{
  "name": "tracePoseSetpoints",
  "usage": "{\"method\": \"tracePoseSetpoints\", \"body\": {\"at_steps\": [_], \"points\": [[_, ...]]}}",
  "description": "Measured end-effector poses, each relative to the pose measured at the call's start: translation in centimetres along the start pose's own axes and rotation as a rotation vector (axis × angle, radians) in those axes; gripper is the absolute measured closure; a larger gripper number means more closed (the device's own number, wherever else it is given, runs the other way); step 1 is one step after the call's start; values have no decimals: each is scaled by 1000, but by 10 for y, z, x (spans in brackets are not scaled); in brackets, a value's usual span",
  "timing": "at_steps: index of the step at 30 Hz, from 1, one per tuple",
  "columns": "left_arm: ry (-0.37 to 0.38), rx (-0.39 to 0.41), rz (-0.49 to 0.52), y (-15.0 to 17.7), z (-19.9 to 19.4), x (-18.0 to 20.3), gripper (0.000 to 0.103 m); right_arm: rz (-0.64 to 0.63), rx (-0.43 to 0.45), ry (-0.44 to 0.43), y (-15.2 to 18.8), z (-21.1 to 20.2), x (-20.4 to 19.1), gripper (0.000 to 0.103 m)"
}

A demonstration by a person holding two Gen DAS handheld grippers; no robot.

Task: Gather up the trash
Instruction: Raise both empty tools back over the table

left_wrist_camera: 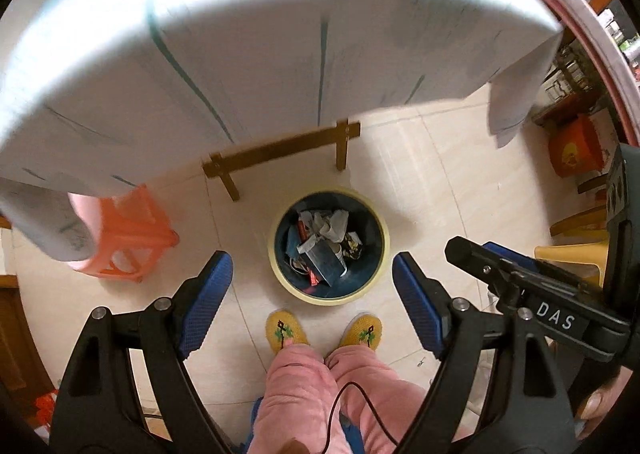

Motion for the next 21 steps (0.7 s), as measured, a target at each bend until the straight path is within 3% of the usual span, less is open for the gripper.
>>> {"method": "tracePoseSetpoints", "body": {"at_steps": [12,21], "points": [[-27,111,-71,-26,-158,-9,23,-250,131,8,-49,-154,-85,42],[-59,274,-112,-56,-248,-14,23,-363,270,32,-84,-240,-121,34]]}}
Point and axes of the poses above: each gripper's, at about its wrist camera, not at the fingertips, and z roughly the way its jaws point, x to its right, y to its underside, the point moved 6 cm from there along z, roughly the way its jaws point, and after that the axes turned 13 degrees about -z, right-handed, at the moved point
